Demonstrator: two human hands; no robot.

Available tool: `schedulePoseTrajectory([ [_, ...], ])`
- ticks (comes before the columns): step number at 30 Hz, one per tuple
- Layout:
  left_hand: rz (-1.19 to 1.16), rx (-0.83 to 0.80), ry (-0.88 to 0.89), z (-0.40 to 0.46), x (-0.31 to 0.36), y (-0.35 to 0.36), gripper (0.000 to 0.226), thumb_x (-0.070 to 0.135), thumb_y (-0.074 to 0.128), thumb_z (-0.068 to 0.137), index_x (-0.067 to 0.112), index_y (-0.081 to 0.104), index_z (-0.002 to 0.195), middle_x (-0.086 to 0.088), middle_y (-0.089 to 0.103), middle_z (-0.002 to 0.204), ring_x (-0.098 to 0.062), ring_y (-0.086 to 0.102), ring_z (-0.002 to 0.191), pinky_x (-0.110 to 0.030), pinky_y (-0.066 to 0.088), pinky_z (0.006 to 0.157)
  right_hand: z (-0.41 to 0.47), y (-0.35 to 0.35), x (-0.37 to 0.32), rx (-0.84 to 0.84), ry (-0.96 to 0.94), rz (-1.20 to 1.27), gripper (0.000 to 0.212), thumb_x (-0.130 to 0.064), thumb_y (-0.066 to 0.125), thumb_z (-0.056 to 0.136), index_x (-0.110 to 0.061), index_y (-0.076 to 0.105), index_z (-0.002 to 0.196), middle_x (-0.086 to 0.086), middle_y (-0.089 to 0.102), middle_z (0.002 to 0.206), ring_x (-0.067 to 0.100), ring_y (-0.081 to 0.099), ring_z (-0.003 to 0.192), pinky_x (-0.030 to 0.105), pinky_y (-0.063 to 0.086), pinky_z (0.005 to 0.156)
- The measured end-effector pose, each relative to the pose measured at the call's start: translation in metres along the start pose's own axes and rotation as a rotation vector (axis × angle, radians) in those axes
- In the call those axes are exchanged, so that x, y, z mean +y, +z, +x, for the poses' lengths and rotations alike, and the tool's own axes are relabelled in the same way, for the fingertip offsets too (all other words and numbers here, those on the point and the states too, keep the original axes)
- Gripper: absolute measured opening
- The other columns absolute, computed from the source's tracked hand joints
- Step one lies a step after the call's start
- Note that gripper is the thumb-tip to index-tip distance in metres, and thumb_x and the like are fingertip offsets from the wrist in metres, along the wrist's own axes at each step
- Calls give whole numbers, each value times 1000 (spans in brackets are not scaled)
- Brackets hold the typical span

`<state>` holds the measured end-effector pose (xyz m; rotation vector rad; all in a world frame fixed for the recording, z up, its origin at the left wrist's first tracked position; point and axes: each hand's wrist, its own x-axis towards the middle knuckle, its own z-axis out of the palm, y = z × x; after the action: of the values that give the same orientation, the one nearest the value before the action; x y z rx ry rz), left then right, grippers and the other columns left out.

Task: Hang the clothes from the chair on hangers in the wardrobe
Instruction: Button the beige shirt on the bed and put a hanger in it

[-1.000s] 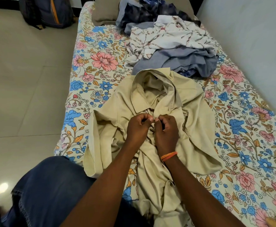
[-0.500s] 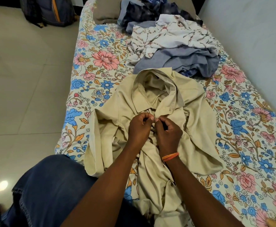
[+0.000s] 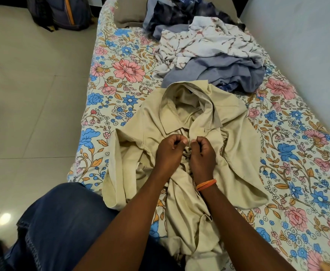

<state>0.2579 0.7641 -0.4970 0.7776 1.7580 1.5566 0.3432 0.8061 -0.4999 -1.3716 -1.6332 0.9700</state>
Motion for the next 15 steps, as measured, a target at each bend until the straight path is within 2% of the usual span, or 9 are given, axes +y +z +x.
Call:
schedulePoseTrajectory([
  [2, 4, -3, 4, 0, 0, -1, 14, 14, 60, 95, 20, 66, 83, 1, 69, 80, -18, 65, 76, -39, 52, 77, 1, 1, 2, -27, 5, -5, 17, -38, 48, 86, -25, 55, 76, -10, 53, 63, 14, 49, 62, 43, 46, 67],
  [5, 9, -3, -1, 0, -2, 0, 14, 15, 60, 95, 20, 66, 83, 5, 67, 78, -10, 61, 73, -37, 52, 76, 1, 0, 2, -57, 0, 6, 19, -37, 48, 86, -29, 50, 69, -11, 49, 59, 11, 44, 58, 40, 41, 62],
  [8, 28, 10, 0, 1, -3, 1, 12, 15, 60, 95, 18, 66, 85, 8, 67, 79, -8, 62, 75, -35, 52, 76, 2, -3, 2, -75, 11, 94, 19, -24, 57, 91, -25, 57, 73, -11, 51, 58, 9, 43, 55, 34, 40, 58],
  [11, 13, 12, -18, 2, -3, 1, 13, 13, 59, 94, 19, 66, 85, 7, 67, 79, -11, 63, 77, -38, 53, 78, 1, -4, 4, -65, 21, 156, 10, -9, 65, 89, -13, 64, 80, -5, 58, 65, 10, 49, 59, 33, 45, 60],
  [13, 14, 9, -26, 2, -2, 1, 13, 13, 59, 94, 18, 66, 85, 7, 67, 80, -14, 65, 79, -39, 53, 80, 1, -3, 6, -38, 7, 161, 2, -6, 68, 86, -7, 68, 84, 1, 64, 72, 14, 56, 65, 35, 51, 65],
  [15, 25, 7, -17, 1, -2, 0, 12, 13, 60, 94, 17, 67, 86, 6, 68, 80, -15, 65, 80, -39, 53, 80, 1, -2, 8, -1, 0, 152, 4, -5, 70, 85, -6, 71, 89, 4, 70, 80, 19, 65, 74, 37, 56, 71],
])
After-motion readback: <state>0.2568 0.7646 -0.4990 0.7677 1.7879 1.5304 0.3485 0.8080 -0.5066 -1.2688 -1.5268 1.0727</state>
